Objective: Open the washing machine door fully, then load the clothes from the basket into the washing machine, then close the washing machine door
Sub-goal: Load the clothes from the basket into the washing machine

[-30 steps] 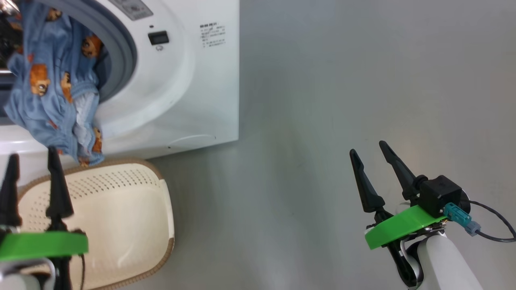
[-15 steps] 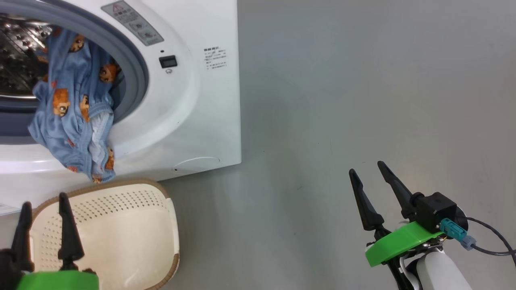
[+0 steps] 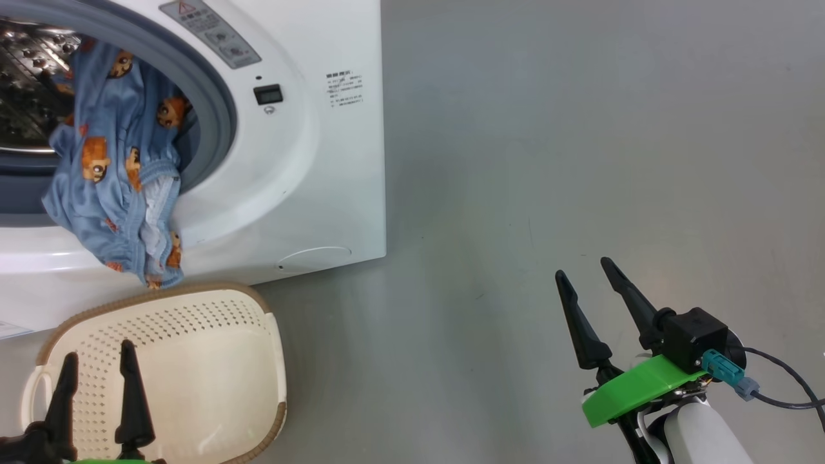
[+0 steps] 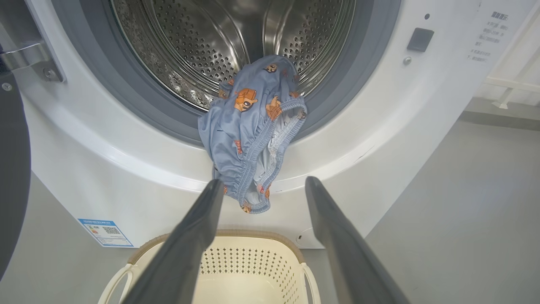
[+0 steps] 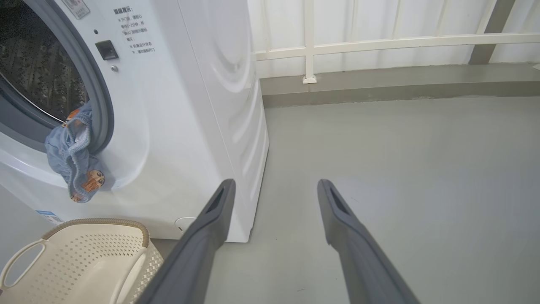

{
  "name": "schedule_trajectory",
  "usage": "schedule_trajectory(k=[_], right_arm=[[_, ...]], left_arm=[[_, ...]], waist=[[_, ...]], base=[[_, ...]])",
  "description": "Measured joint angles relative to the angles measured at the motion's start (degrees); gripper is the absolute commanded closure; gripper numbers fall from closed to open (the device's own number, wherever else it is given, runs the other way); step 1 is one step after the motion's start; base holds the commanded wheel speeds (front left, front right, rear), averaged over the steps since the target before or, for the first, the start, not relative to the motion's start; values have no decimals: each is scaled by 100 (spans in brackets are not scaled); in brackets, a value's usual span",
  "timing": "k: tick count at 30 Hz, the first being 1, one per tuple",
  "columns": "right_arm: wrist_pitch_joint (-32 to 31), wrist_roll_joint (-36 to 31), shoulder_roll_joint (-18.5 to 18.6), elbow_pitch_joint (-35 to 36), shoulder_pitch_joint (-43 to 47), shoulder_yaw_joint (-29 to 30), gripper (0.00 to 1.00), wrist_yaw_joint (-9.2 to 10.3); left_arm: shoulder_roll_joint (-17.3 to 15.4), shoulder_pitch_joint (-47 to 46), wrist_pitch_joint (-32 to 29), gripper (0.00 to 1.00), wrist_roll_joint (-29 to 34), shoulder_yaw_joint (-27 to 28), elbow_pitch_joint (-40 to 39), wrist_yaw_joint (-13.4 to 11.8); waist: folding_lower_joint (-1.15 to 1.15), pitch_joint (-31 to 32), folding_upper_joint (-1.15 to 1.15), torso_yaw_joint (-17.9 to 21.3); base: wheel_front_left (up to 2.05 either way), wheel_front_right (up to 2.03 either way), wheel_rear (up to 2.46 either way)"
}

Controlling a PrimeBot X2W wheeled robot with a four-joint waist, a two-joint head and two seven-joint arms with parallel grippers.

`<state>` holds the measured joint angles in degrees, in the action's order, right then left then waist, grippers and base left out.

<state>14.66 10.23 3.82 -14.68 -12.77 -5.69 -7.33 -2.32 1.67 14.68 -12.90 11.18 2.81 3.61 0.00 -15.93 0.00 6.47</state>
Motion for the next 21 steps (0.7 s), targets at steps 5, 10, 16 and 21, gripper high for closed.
schedule_trajectory(k=[5, 10, 16, 21], right_arm=[[0, 0, 0, 16, 1, -2, 0, 0], [0, 3, -2, 19, -10, -47, 0, 0], [0, 40, -3, 16, -19, -83, 0, 0], [0, 52, -14, 9, -71, -105, 0, 0]], left_arm=[[0, -29, 0, 0, 35, -57, 25, -31], [0, -384, 0, 0, 171, -22, 247, 27], [-55, -949, 0, 0, 232, 31, 675, 126], [-353, -1616, -1, 0, 315, 53, 1484, 172]], waist=[[0, -61, 0, -11], [0, -196, 0, 5], [0, -336, 0, 66], [1, -512, 0, 170]], base=[[0, 0, 0], [0, 0, 0], [0, 0, 0], [0, 0, 0]])
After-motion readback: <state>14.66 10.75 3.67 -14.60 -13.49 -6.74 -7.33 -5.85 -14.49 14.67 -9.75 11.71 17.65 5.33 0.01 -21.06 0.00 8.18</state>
